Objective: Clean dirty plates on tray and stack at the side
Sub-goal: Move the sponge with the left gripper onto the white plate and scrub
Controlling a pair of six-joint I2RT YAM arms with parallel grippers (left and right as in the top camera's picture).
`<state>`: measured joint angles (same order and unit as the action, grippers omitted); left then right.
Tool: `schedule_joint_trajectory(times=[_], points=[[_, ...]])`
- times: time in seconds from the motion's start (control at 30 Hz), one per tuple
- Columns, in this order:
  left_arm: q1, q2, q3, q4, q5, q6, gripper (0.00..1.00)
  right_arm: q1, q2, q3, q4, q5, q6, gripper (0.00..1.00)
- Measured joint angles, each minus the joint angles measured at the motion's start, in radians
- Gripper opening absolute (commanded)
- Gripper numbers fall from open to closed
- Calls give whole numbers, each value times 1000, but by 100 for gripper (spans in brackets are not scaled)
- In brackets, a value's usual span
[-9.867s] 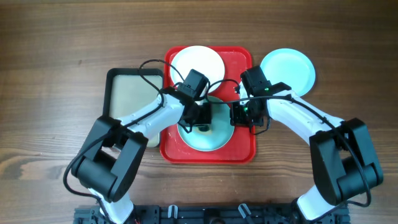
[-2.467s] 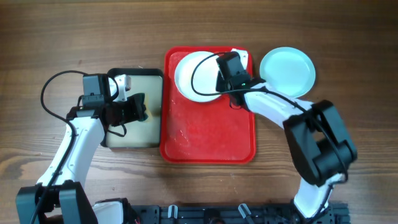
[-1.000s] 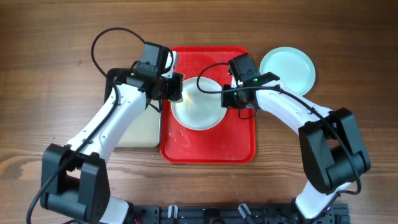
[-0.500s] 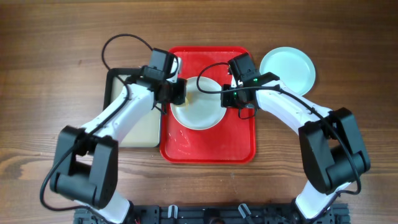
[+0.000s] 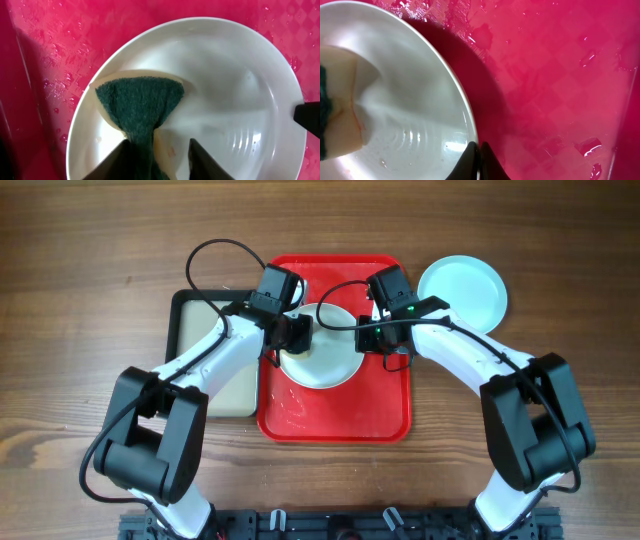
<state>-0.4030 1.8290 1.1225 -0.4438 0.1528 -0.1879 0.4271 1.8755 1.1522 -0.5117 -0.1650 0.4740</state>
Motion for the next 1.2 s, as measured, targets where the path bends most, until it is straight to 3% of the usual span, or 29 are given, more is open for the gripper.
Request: schedule_joint_trajectory(times=[0.17, 0.2, 0.23, 0.9, 0.97, 1.1, 1.2], points=[[0, 12, 0, 4, -19, 1, 21, 0, 0, 0, 0, 0, 0, 4], [0, 18, 0, 4, -26, -1, 16, 0, 0, 0, 0, 0, 0, 4], [0, 25, 0, 5, -30, -1, 4, 0, 0, 0, 0, 0, 0, 4], [-72, 73, 14, 19, -101, -55, 4, -5, 2, 0, 3, -18, -12, 4], [-101, 77, 15, 24, -61, -63, 4, -6, 4, 0, 3, -18, -11, 4], [-107, 91, 23, -3, 188, -66, 4, -6, 4, 0, 3, -18, -11, 4], [-93, 84, 71, -95, 220, -60, 4, -5, 4, 0, 4, -18, -11, 4]])
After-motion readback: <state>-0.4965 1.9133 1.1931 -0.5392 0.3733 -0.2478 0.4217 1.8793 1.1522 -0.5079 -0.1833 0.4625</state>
